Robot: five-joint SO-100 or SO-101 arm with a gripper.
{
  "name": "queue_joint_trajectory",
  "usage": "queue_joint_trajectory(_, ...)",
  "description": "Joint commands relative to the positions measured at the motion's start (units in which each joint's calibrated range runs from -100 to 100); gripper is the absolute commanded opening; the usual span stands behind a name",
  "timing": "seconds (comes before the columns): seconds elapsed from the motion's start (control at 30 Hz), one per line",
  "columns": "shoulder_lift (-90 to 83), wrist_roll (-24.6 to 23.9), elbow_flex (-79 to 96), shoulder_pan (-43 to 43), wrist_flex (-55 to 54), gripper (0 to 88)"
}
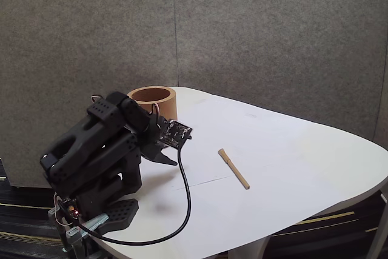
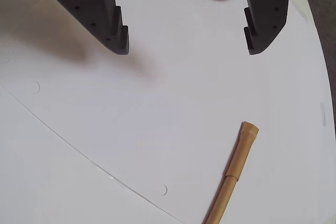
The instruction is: Grab the pen and put it in the pen holder.
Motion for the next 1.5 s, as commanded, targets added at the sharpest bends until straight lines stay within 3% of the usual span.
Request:
queue_joint_trajectory(0.0,-0.03,0.44,-0.09,-0.11,0.00,31.4)
queue_joint_trajectory(0.47,-0.03,0.44,-0.99,0.40,0.00,31.4)
queue_joint_trajectory(0.83,1.52,0.12,-17.51,0.48,-0.25,31.4)
queue_joint_trajectory(1.23,29.66,0.07,-33.84,0.62,-0.25,31.8)
queue_joint_trajectory(1.47,47.15,0.07,-40.97,6.33,-16.61,31.4)
